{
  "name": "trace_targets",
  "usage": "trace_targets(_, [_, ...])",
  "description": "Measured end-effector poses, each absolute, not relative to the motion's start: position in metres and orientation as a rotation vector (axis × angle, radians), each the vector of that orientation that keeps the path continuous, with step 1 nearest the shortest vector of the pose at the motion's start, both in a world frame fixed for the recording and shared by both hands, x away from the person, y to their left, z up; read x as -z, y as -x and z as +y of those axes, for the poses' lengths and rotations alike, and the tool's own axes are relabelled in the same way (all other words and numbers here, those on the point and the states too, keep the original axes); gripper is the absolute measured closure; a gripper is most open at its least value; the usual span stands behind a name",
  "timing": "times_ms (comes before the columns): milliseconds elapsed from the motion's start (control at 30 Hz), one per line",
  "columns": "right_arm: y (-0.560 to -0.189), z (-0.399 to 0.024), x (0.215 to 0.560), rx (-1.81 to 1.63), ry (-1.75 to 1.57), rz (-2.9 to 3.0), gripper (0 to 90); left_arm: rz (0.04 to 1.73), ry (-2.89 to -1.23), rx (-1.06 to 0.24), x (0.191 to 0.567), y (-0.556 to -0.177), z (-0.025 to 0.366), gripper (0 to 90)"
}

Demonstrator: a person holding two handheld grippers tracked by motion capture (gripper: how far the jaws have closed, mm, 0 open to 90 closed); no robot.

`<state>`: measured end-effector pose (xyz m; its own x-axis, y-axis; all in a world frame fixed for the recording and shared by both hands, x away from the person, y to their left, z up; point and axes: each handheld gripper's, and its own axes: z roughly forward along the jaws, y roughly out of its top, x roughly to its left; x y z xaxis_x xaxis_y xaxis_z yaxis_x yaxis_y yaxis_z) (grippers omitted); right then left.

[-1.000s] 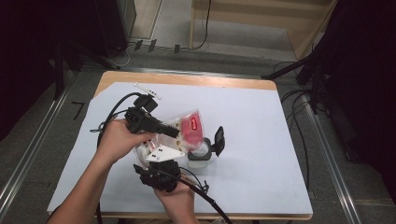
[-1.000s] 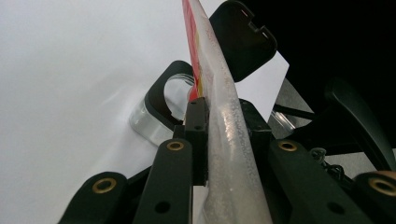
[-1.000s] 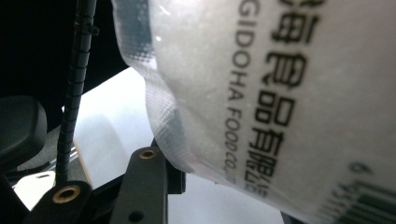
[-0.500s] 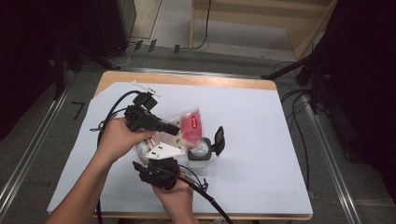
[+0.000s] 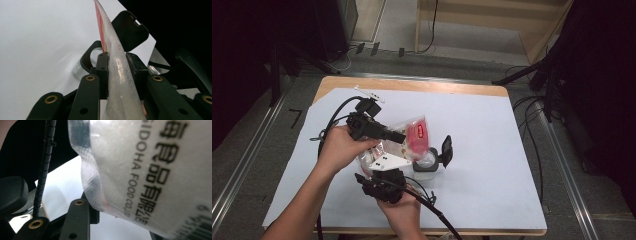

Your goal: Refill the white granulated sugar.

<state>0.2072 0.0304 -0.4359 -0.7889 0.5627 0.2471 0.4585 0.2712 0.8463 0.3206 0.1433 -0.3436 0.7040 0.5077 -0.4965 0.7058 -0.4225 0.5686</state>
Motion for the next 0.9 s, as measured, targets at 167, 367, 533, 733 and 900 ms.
trace_targets(167, [-0.2067, 0.0315, 0.4352, -1.559, -0.974, 2.418, 63.4, 0.924, -2.114, 0.313, 0.3427, -0.3212, 0.1431, 73.8])
trace_targets(367, [-0.2064, 0.0330, 0.4332, -1.557, -0.949, 2.416, 64.3, 0.933, -2.116, 0.313, 0.3400, -0.3219, 0.1443, 72.7])
trace_targets(533, [-0.2065, 0.0326, 0.4335, -1.556, -0.953, 2.417, 64.3, 0.932, -2.117, 0.308, 0.3405, -0.3219, 0.1435, 72.8])
trace_targets(733, [-0.2060, 0.0324, 0.4337, -1.554, -0.950, 2.415, 64.3, 0.926, -2.123, 0.308, 0.3403, -0.3216, 0.1433, 72.8])
trace_targets(900, [-0.2051, 0.0332, 0.4335, -1.551, -0.942, 2.415, 64.3, 0.924, -2.122, 0.313, 0.3406, -0.3221, 0.1445, 72.7])
